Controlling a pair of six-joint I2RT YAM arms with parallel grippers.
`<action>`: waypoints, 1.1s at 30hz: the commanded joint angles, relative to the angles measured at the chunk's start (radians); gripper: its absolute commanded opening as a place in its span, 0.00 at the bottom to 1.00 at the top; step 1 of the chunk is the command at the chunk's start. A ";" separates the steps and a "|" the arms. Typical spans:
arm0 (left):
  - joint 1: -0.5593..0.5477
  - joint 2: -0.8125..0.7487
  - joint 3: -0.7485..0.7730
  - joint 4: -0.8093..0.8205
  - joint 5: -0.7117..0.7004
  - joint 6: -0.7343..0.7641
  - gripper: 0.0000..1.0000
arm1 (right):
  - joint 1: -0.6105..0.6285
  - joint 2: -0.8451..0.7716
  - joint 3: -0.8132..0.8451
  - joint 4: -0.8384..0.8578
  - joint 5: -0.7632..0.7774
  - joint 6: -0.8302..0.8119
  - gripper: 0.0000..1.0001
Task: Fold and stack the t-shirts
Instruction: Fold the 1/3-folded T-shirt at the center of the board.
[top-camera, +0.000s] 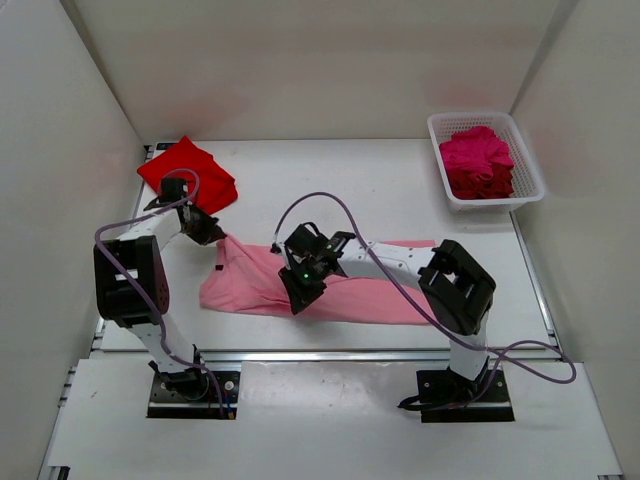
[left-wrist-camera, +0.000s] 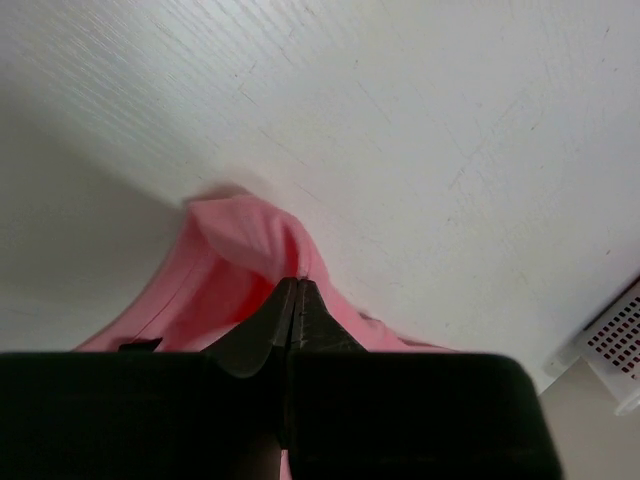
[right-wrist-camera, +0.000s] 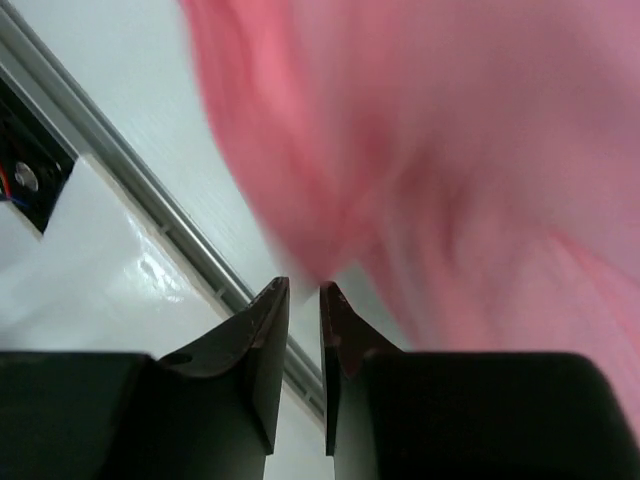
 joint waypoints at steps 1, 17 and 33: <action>0.013 -0.003 0.027 0.021 0.010 -0.018 0.00 | -0.010 -0.053 -0.051 0.050 -0.013 0.030 0.16; 0.020 -0.090 0.033 -0.025 0.003 0.005 0.40 | -0.092 0.011 0.188 -0.044 -0.011 -0.005 0.03; -0.232 -0.303 -0.200 -0.076 -0.010 0.048 0.37 | -0.069 0.100 0.113 0.030 -0.048 0.041 0.00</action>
